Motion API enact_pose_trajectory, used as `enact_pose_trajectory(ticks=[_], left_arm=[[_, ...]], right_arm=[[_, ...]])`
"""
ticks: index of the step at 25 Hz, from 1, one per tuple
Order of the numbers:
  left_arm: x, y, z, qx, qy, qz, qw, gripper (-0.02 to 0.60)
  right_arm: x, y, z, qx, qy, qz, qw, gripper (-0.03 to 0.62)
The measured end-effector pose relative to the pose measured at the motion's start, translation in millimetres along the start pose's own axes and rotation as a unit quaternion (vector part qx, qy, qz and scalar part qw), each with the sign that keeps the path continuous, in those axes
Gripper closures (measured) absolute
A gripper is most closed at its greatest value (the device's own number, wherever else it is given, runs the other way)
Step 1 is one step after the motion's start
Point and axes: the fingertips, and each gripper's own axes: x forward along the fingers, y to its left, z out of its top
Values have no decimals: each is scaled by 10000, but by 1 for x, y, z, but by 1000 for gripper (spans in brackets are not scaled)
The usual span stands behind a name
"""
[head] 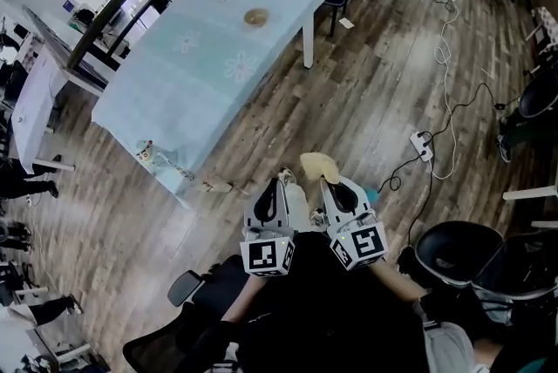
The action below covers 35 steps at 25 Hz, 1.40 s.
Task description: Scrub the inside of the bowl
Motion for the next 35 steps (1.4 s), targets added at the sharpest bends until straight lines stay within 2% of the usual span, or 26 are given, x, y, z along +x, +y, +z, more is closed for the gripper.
enact_pose_trajectory(ticks=[5, 11, 16, 21, 30, 35], left_arm=[[33, 12, 5, 4, -69, -93, 9999, 566], [79, 27, 14, -94, -55, -103, 9999, 566], [129, 33, 16, -206, 32, -348, 9992, 566], [179, 56, 40, -143, -206, -492, 9985, 566], [228, 126, 52, -129, -213, -262, 9993, 566], [243, 146, 54, -191, -130, -184, 9996, 566]], right_arm=[[24, -13, 4, -74, -35, -80, 9999, 557], [58, -32, 8, 7, 154, -177, 9997, 557], [101, -46, 26, -193, 178, -172, 9995, 557], [150, -64, 40, -84, 127, -329, 9993, 556], [236, -58, 45, -51, 118, -89, 9999, 557], [260, -55, 47, -21, 195, -38, 9998, 556]])
